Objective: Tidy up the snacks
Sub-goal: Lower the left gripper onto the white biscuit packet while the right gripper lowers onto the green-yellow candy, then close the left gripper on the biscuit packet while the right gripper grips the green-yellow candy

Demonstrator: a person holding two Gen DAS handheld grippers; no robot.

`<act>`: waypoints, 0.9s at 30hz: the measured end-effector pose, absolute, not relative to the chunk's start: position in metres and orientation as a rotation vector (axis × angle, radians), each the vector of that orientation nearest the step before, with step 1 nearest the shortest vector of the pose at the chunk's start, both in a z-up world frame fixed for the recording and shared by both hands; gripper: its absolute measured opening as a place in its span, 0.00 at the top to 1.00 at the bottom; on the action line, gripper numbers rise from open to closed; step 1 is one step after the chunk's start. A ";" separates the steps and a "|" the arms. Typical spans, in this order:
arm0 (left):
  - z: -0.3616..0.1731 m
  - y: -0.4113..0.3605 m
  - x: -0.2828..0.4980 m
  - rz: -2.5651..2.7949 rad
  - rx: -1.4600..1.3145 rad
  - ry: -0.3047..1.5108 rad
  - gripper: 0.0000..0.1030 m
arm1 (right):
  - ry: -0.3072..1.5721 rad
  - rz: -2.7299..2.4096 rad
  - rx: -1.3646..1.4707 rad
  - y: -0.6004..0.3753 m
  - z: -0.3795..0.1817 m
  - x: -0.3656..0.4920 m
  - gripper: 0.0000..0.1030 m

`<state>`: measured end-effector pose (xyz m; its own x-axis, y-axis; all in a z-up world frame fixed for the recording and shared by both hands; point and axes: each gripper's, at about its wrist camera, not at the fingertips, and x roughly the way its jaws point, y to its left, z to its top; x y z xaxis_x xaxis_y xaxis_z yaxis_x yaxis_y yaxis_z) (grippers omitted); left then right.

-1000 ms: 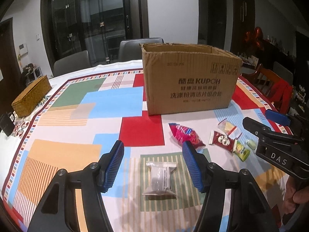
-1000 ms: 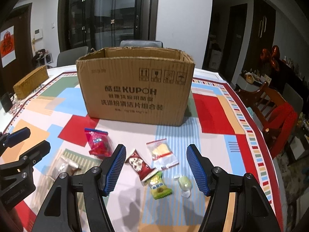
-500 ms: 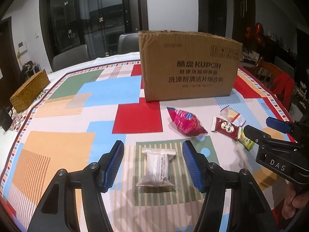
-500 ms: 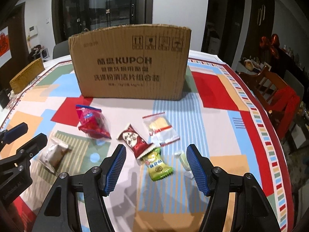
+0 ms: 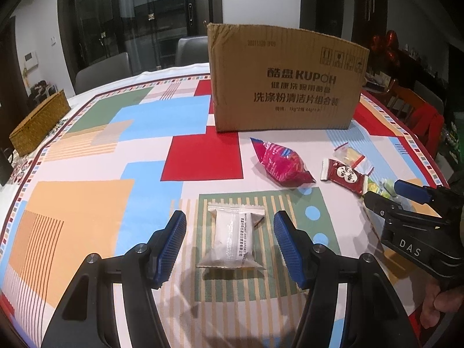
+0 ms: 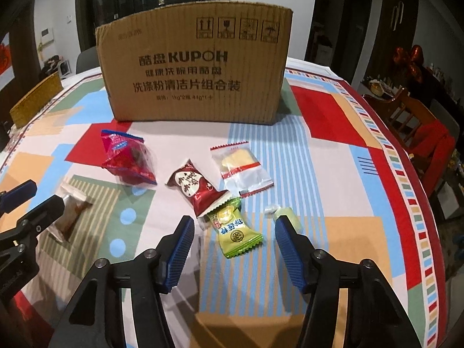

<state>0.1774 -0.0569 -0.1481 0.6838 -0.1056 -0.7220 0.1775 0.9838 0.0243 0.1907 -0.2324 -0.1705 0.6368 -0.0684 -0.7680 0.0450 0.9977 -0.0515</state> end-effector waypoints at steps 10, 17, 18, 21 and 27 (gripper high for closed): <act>-0.161 -0.059 0.185 -0.164 0.093 0.853 0.43 | 0.914 -0.059 -0.011 -0.235 -0.180 0.199 0.50; -0.166 -0.058 0.189 -0.167 0.084 0.876 0.60 | 0.918 -0.025 -0.002 -0.231 -0.180 0.201 0.65; -0.167 -0.058 0.189 -0.167 0.086 0.879 0.64 | 0.917 -0.021 -0.002 -0.231 -0.179 0.201 0.69; -0.168 -0.058 0.190 -0.166 0.089 0.882 0.69 | 0.911 -0.014 0.001 -0.229 -0.179 0.199 0.70; -0.168 -0.059 0.190 -0.154 0.097 0.874 0.71 | 0.909 -0.008 0.011 -0.230 -0.179 0.197 0.73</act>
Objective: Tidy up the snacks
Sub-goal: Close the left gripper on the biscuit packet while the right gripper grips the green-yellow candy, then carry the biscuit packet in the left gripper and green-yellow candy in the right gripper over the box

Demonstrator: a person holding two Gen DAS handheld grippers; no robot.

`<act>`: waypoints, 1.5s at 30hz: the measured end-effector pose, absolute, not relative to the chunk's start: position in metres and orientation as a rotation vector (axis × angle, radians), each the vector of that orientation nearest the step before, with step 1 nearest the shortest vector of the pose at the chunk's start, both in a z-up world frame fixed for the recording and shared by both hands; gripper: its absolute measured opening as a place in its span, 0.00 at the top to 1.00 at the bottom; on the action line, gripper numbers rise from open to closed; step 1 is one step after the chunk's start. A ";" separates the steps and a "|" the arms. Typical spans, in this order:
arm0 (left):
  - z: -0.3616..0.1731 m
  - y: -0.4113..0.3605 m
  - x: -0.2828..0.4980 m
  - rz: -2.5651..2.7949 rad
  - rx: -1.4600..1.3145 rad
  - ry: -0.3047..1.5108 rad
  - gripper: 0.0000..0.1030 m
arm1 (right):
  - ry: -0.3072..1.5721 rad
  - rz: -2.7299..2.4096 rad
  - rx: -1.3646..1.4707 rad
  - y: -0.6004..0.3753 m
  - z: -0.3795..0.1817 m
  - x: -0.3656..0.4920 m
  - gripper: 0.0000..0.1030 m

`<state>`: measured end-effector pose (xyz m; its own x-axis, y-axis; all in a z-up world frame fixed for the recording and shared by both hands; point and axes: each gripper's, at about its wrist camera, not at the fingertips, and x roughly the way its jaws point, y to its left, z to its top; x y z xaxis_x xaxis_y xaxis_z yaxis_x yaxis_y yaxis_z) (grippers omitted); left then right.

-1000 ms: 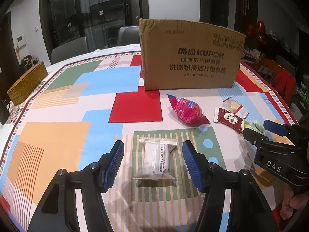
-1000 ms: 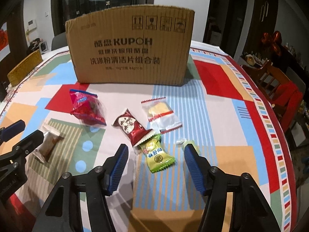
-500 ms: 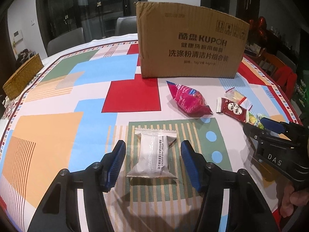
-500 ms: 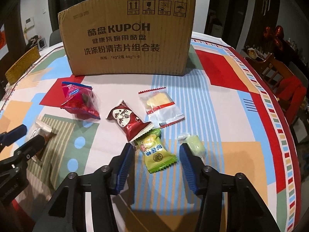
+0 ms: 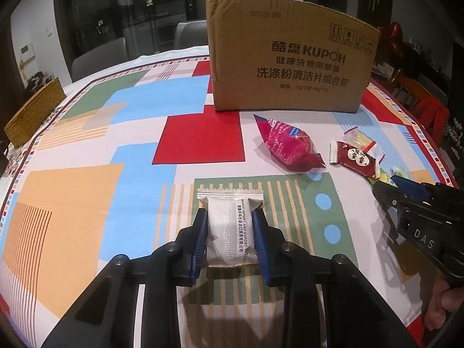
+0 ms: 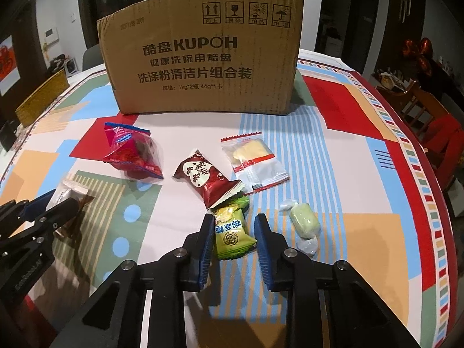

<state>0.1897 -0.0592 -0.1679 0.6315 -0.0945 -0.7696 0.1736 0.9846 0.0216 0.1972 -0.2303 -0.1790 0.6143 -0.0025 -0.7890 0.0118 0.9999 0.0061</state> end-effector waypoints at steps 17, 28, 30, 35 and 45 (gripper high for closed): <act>-0.144 -0.064 0.179 -0.160 0.096 0.812 0.72 | 0.883 -0.002 0.023 -0.238 -0.158 0.189 0.79; -0.124 -0.059 0.180 -0.135 0.082 0.782 0.72 | 0.824 0.020 0.029 -0.235 -0.130 0.190 0.79; -0.122 -0.058 0.182 -0.133 0.078 0.779 0.72 | 0.814 0.021 0.027 -0.234 -0.126 0.191 0.79; -0.115 -0.058 0.186 -0.134 0.069 0.776 0.72 | 0.795 0.020 0.024 -0.234 -0.116 0.194 0.79; -0.101 -0.057 0.195 -0.131 0.054 0.757 0.72 | 0.753 0.019 0.019 -0.234 -0.097 0.201 0.79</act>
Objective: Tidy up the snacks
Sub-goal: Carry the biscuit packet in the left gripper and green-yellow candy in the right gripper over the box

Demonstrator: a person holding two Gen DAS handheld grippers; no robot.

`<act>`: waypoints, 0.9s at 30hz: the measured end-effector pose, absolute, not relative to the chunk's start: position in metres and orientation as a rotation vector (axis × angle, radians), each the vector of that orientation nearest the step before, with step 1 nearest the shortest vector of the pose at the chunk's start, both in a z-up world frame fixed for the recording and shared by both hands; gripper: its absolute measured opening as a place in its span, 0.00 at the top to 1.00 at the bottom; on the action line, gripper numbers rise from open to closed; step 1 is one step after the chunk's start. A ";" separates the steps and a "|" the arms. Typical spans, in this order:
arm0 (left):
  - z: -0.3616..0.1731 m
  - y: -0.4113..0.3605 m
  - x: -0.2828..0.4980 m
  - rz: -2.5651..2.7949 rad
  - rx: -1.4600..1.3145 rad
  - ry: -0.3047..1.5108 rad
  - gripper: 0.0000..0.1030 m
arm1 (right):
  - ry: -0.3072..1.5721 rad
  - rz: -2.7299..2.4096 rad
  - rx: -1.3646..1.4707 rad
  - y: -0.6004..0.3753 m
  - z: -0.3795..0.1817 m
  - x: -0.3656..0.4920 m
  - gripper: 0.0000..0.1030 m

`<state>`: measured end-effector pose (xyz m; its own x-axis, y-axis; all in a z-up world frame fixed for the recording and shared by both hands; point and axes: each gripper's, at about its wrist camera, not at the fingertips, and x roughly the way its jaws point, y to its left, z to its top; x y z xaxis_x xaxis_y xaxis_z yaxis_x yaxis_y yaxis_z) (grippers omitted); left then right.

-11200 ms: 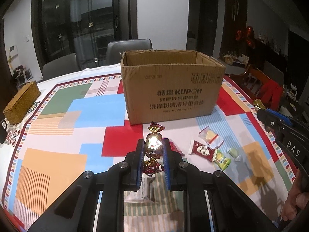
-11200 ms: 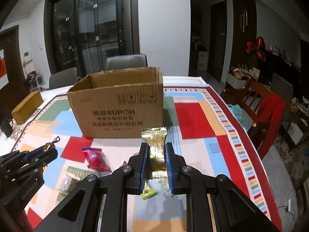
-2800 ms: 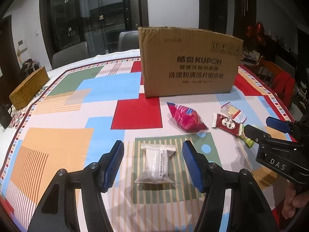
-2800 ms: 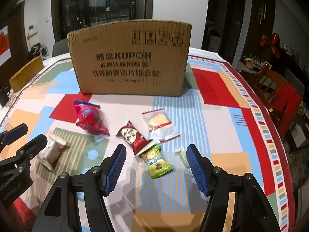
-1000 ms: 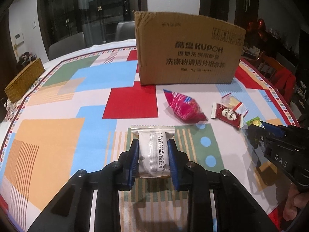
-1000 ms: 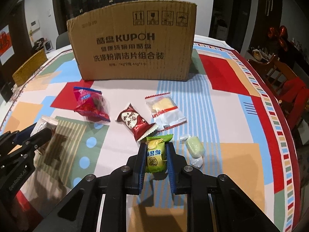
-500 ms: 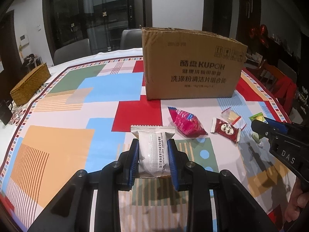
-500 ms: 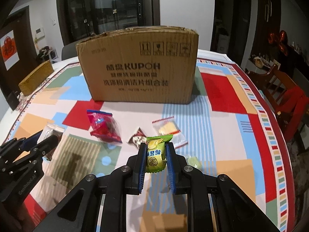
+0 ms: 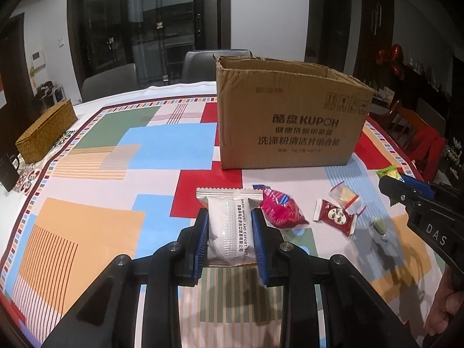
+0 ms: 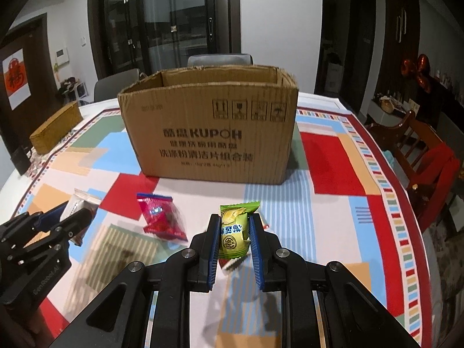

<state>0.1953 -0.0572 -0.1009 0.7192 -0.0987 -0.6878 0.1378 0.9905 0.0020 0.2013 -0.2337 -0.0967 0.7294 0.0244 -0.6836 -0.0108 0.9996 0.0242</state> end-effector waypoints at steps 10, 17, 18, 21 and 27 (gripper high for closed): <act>-0.086 -0.056 0.206 -0.123 0.048 0.738 0.72 | 0.715 0.029 0.019 -0.232 -0.081 0.210 0.79; -0.073 -0.056 0.216 -0.124 0.045 0.714 0.72 | 0.682 0.030 0.015 -0.233 -0.066 0.218 0.79; -0.071 -0.056 0.218 -0.124 0.044 0.711 0.72 | 0.678 0.030 0.014 -0.232 -0.065 0.220 0.79; -0.066 -0.054 0.223 -0.123 0.041 0.705 0.72 | 0.668 0.029 0.013 -0.232 -0.060 0.225 0.79; -0.059 -0.052 0.230 -0.121 0.040 0.695 0.72 | 0.653 0.032 0.007 -0.230 -0.052 0.233 0.79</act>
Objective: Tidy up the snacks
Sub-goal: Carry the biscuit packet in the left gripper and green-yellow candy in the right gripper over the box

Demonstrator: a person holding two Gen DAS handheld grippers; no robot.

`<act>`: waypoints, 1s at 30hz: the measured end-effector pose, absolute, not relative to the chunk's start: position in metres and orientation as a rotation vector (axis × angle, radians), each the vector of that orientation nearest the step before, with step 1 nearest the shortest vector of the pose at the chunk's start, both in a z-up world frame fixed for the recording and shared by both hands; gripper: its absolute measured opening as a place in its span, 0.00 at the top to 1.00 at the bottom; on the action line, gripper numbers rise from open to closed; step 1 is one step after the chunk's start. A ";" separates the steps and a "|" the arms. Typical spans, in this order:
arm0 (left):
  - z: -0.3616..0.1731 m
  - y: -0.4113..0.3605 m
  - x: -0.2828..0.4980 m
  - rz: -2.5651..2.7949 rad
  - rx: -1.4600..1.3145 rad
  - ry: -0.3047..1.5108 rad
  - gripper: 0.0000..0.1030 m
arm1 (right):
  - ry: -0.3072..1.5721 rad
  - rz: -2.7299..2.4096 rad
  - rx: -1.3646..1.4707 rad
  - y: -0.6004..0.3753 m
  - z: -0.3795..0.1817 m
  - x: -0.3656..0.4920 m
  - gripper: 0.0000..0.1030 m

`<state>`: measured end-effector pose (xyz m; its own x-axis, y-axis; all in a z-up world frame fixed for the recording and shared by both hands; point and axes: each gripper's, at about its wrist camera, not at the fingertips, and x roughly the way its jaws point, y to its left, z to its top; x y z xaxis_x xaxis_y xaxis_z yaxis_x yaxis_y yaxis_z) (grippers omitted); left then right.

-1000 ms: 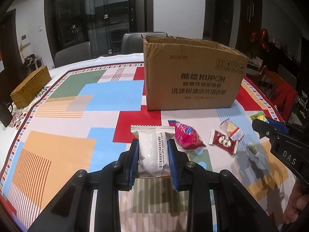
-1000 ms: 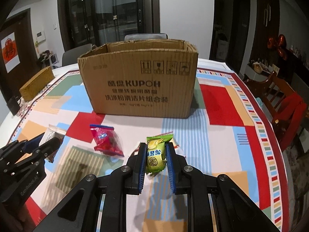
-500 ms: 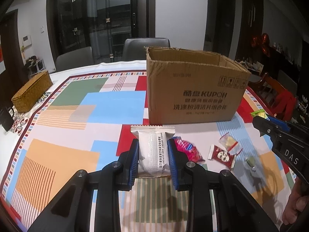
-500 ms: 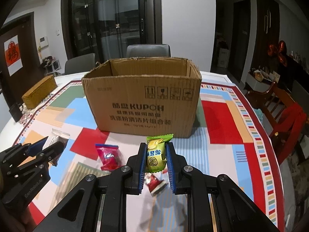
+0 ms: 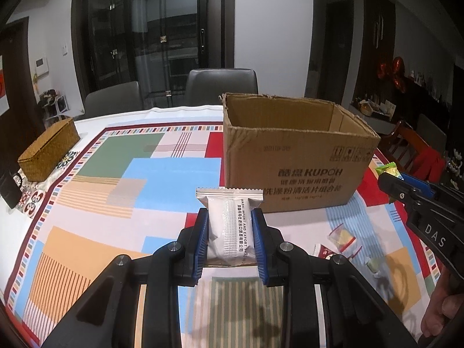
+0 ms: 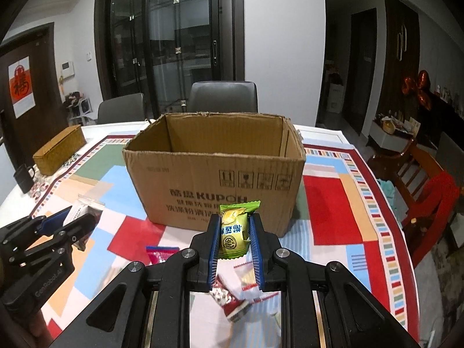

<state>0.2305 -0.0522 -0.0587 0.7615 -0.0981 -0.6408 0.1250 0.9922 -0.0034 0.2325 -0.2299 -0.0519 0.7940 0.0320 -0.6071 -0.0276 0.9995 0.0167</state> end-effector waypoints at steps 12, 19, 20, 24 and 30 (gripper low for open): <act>-0.039 -0.051 0.247 -0.126 0.039 0.666 0.72 | 0.619 0.037 0.007 -0.228 -0.036 0.247 0.79; -0.028 -0.052 0.256 -0.136 0.033 0.651 0.72 | 0.594 0.035 -0.007 -0.226 -0.029 0.253 0.79; -0.026 -0.052 0.258 -0.139 0.033 0.648 0.72 | 0.590 0.035 -0.009 -0.226 -0.027 0.254 0.79; -0.022 -0.055 0.264 -0.149 0.038 0.640 0.72 | 0.577 0.037 -0.011 -0.226 -0.023 0.259 0.79; -0.017 -0.058 0.276 -0.163 0.035 0.631 0.72 | 0.571 0.046 0.000 -0.229 -0.020 0.268 0.79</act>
